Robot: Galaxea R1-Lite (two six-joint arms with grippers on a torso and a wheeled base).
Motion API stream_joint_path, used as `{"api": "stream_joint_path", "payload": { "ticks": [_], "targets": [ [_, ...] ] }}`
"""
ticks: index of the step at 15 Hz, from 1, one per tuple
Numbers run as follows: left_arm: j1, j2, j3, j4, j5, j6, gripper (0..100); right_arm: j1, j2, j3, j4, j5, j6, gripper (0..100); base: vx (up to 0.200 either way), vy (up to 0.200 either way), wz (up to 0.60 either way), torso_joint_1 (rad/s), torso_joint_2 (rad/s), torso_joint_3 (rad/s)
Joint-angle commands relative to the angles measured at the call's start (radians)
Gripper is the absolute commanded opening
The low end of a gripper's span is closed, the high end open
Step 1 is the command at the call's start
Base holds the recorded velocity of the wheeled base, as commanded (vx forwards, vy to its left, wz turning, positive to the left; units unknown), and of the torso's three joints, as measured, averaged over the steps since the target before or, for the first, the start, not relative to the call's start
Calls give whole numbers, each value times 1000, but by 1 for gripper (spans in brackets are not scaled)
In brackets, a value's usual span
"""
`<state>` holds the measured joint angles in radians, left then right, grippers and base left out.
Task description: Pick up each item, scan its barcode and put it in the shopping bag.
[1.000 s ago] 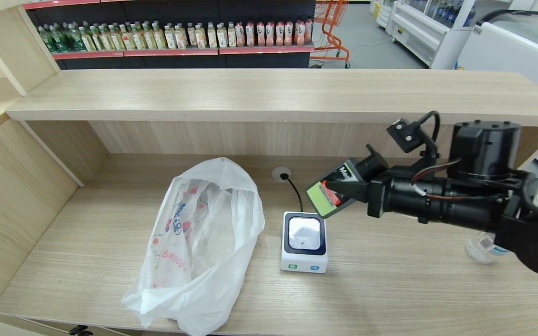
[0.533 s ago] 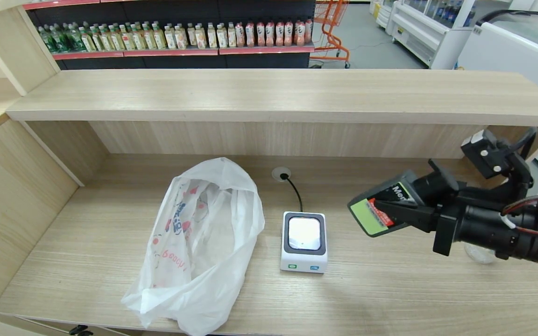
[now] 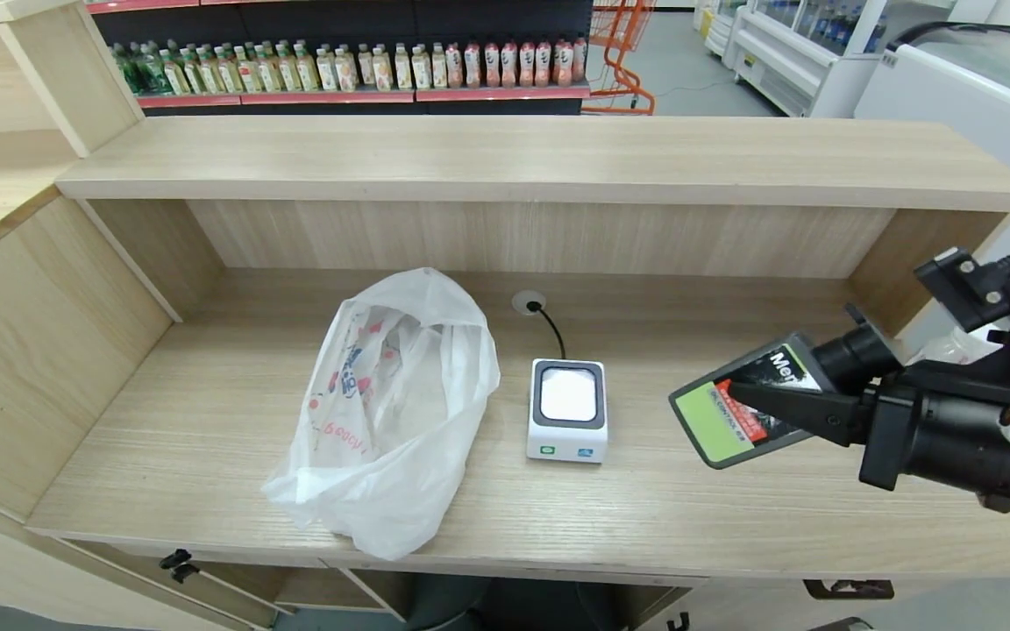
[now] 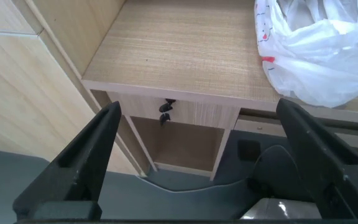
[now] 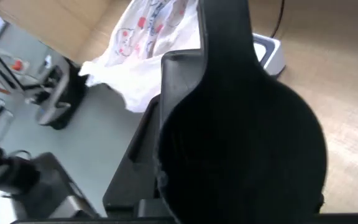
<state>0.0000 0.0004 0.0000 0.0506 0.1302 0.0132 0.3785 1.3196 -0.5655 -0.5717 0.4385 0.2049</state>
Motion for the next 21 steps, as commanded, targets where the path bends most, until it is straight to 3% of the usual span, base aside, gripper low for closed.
{"api": "stream_joint_path", "payload": {
  "ticks": [1,5,11,14,18,21],
  "targets": [
    [0,0,0,0,0,1,100,0,-20,-8,7,0,39,0,0,0,0,0,0,0],
    [0,0,0,0,0,-1,100,2,-5,-56,21,0,159,0,0,200,0,7,1,2],
    [0,0,0,0,0,-2,100,3,107,-172,84,-4,235,0,0,200,0,2,3,2],
    [0,0,0,0,0,-1,100,17,210,-188,81,-118,315,0,0,0,0,0,0,0],
    [0,0,0,0,0,-1,100,39,306,-215,67,-124,298,0,0,0,0,0,0,0],
    [0,0,0,0,0,-1,100,49,392,-281,64,-121,166,0,0,0,0,0,0,0]
  ]
}}
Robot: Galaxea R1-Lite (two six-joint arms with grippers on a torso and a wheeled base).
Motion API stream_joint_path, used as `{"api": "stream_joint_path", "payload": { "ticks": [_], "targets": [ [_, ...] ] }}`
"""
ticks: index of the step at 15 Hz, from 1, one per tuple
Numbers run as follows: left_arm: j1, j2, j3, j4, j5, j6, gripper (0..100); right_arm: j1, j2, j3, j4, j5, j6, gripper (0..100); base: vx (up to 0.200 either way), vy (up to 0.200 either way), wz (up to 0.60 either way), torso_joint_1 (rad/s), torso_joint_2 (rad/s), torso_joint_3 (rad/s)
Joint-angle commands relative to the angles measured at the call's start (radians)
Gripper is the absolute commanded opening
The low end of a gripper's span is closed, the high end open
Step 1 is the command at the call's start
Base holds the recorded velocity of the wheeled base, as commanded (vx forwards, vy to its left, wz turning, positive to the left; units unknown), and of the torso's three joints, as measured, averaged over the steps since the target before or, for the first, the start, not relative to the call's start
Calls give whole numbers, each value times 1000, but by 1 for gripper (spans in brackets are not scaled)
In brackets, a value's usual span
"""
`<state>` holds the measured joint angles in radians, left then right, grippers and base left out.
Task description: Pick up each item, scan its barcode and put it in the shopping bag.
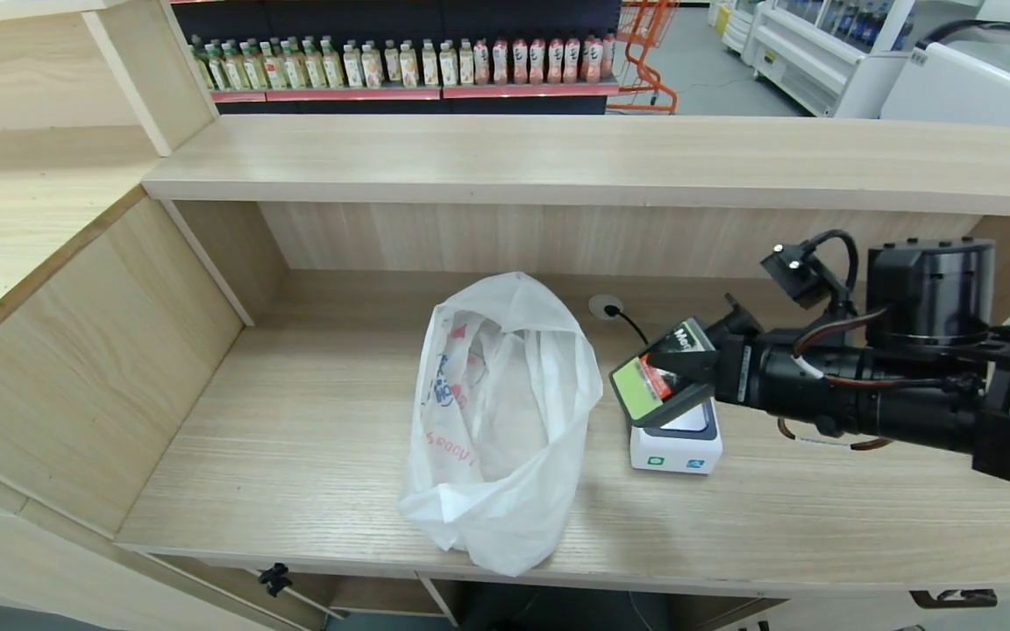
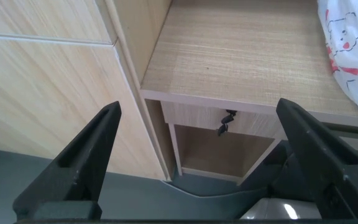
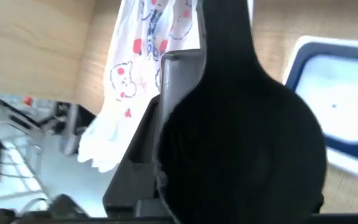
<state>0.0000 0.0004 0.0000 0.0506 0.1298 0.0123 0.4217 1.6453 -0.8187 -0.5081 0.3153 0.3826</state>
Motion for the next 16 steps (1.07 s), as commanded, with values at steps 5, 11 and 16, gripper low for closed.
{"api": "stream_joint_path", "payload": {
  "ticks": [5,11,16],
  "targets": [
    [0,0,0,0,1,0,100,66,263,-163,-95,7,-163,0,0,0,0,0,0,0],
    [0,0,0,0,1,0,100,135,424,-191,-234,7,-402,0,0,0,0,0,0,0],
    [0,0,0,0,1,0,100,127,507,-200,-271,5,-654,0,0,0,0,0,0,0]
  ]
}}
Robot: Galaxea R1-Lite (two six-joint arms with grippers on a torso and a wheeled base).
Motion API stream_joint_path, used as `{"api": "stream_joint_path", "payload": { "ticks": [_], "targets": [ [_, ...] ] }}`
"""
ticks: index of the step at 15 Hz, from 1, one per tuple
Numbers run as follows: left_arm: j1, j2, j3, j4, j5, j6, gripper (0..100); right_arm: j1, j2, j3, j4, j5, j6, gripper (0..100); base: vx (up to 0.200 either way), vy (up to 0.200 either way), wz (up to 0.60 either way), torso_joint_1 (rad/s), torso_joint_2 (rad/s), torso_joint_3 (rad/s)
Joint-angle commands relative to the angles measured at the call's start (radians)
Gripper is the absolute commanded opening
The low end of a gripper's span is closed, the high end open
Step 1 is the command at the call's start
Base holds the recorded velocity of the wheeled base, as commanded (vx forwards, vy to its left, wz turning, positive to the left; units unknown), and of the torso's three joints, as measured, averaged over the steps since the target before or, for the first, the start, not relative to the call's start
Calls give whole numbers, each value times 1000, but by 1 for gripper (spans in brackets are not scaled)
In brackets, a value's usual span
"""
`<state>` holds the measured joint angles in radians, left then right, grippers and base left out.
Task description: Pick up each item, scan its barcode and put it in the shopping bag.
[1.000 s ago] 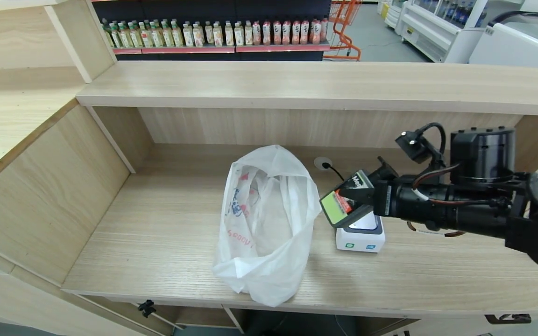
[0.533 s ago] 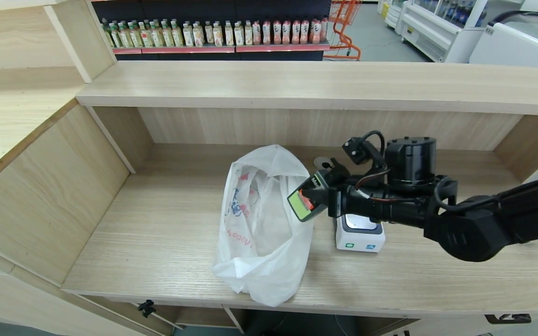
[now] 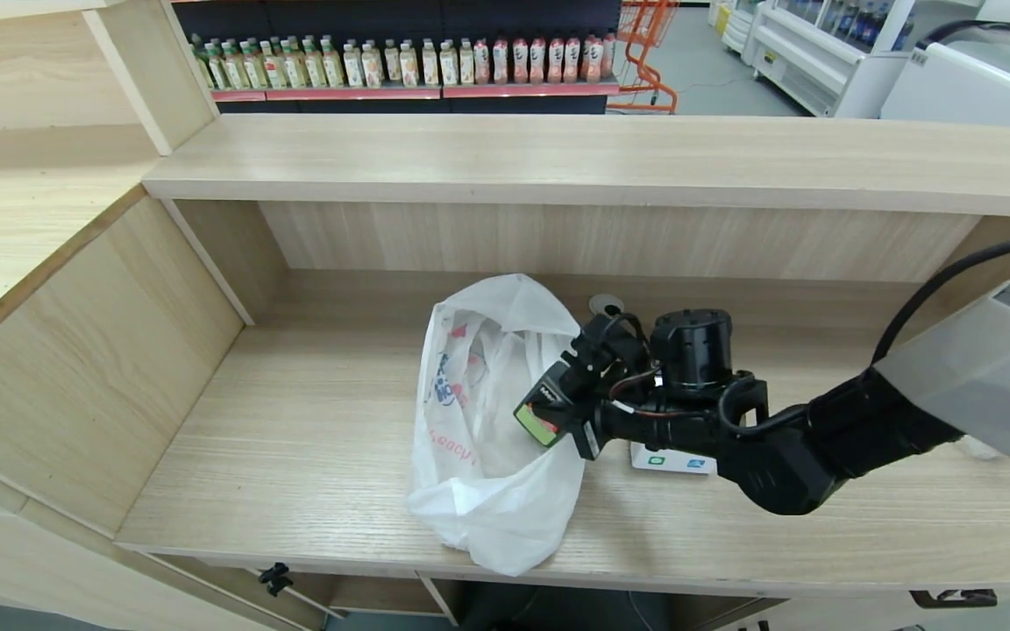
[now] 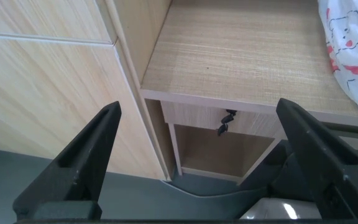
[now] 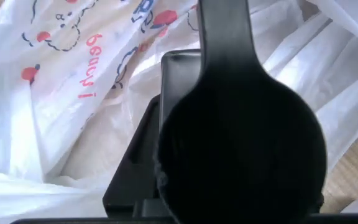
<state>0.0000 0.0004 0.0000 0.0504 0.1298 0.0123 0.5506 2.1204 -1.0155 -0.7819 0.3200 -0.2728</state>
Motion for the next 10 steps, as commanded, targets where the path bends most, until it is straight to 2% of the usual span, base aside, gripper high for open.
{"api": "stream_joint_path", "payload": {
  "ticks": [1,2,3,7,10],
  "targets": [
    [0,0,0,0,1,0,100,-1,41,-6,-14,-1,-22,0,0,0,0,0,0,0],
    [0,0,0,0,1,0,100,-1,46,-9,-16,-1,-43,0,0,0,0,0,0,0],
    [0,0,0,0,1,0,100,-1,47,-11,-14,-1,-49,100,0,0,0,0,0,0],
    [0,0,0,0,1,0,100,-1,38,-31,-16,13,18,100,0,0,0,0,0,0],
    [0,0,0,0,1,0,100,-35,-40,-57,-10,33,363,100,0,0,0,0,0,0]
  ]
}}
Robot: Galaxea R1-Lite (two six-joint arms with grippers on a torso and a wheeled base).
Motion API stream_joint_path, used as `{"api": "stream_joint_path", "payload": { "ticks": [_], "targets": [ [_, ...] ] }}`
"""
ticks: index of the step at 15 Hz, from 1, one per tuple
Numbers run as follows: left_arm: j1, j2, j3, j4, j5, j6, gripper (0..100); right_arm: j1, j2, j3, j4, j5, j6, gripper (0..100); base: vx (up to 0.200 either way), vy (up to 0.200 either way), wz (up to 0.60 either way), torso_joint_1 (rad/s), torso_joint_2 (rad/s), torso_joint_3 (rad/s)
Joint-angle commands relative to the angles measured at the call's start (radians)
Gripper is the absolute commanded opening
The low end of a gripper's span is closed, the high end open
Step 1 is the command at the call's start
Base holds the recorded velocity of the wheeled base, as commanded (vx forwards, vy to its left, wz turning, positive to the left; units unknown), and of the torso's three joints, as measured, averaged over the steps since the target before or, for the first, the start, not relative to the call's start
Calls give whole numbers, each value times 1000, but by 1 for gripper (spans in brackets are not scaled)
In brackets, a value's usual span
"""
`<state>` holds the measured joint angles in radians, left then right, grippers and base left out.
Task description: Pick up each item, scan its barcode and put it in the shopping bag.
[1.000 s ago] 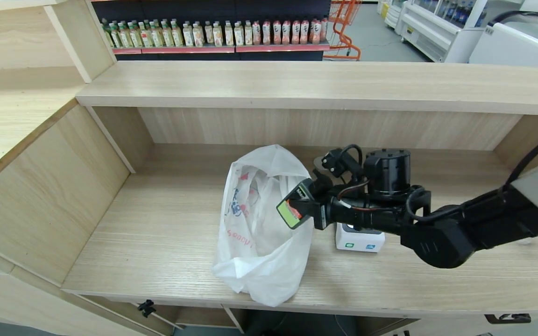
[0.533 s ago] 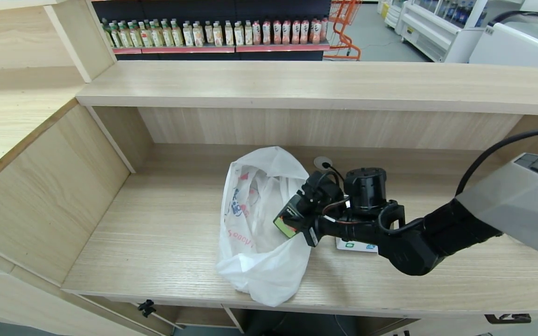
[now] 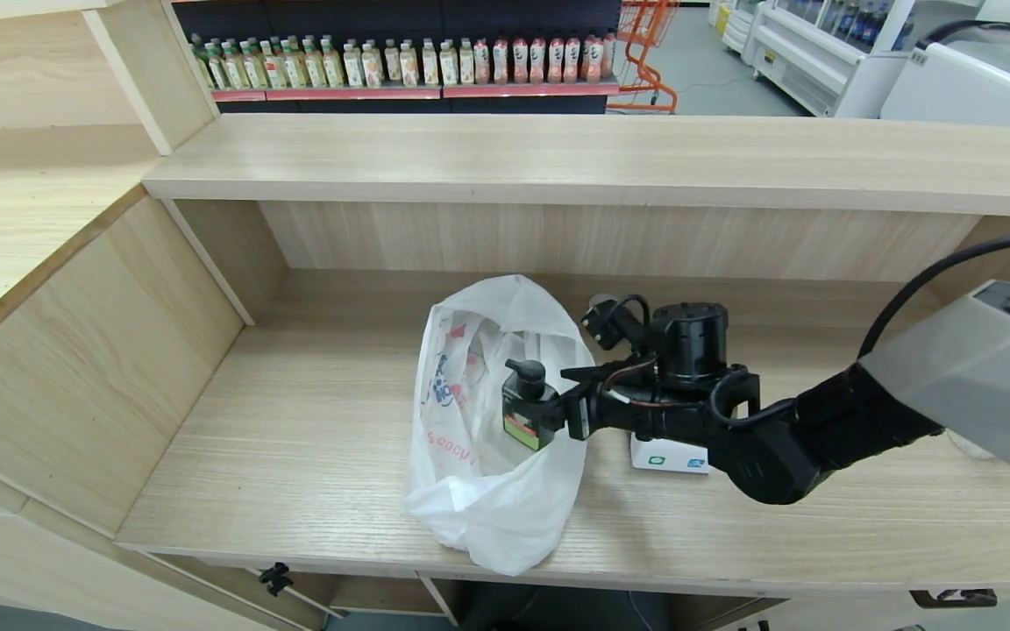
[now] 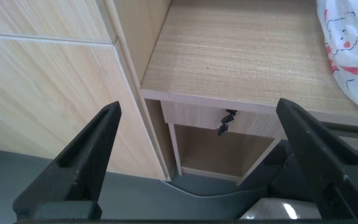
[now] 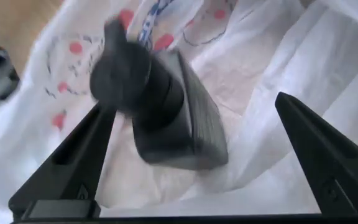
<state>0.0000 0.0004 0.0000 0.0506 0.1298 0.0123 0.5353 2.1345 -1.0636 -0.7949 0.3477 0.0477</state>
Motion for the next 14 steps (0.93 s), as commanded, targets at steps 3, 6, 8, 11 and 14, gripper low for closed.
{"api": "stream_joint_path", "payload": {
  "ticks": [3,6,8,11,14],
  "targets": [
    [0,0,0,0,1,0,100,-57,-209,36,13,77,317,100,0,0,0,0,0,0],
    [0,0,0,0,1,0,100,-92,-400,134,94,113,434,100,0,0,0,0,0,0],
    [0,0,0,0,1,0,100,-173,-512,208,114,99,376,100,0,0,0,0,0,0],
    [0,0,0,0,1,0,100,-290,-608,292,276,13,152,100,0,0,0,0,0,0],
    [0,0,0,0,1,0,100,-330,-654,369,275,-44,64,100,0,0,0,0,0,0]
  ]
}}
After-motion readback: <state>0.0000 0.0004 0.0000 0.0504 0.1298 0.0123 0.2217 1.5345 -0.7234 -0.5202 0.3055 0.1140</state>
